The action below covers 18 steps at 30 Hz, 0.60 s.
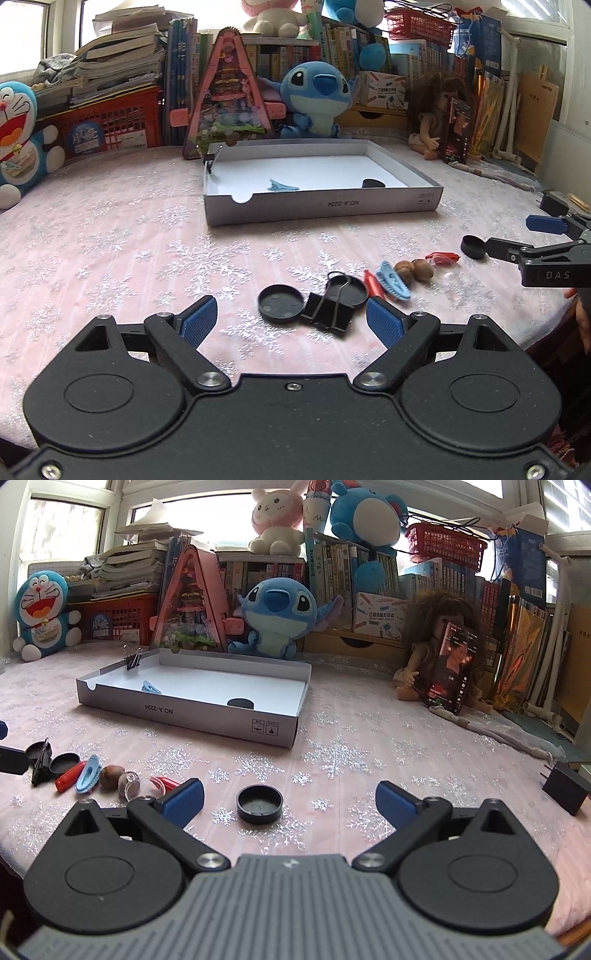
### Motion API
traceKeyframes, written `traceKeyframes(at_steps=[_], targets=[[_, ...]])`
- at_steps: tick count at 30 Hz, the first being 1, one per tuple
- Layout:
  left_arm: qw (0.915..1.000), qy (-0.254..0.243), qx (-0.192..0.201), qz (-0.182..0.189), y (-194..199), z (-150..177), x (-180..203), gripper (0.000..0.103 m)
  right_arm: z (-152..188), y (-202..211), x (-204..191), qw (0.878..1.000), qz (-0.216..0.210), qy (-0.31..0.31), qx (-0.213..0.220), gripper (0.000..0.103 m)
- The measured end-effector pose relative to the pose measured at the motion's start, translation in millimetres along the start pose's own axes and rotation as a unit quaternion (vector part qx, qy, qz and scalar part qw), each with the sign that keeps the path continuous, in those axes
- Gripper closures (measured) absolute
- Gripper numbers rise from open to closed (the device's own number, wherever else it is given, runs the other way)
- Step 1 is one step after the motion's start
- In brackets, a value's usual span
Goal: Organize rigid objects
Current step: 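Withdraw both open tools from the tray back toward the remaining objects, then grasp the black binder clip with the left tool while the right tool grasps a black hollow cap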
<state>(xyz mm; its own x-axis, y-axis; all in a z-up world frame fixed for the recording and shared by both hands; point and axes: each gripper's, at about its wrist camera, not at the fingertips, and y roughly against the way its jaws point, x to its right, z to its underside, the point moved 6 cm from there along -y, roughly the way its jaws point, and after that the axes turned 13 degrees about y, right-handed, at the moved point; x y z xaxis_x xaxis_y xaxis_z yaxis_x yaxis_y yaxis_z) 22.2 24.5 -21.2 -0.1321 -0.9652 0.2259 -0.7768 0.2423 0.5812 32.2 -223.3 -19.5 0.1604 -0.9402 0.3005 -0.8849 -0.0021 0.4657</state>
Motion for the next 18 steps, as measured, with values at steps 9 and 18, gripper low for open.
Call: traceKeyframes(at_steps=[9, 18], targets=[[0.9981, 0.013, -0.046, 0.038, 3, 14, 2, 0.058, 5, -5, -1, 1.000, -0.006, -0.005, -0.016, 0.009], [0.9986, -0.036, -0.021, 0.034, -18, 17, 23, 0.061, 6, -16, -9, 0.999, -0.014, 0.011, -0.033, 0.024]])
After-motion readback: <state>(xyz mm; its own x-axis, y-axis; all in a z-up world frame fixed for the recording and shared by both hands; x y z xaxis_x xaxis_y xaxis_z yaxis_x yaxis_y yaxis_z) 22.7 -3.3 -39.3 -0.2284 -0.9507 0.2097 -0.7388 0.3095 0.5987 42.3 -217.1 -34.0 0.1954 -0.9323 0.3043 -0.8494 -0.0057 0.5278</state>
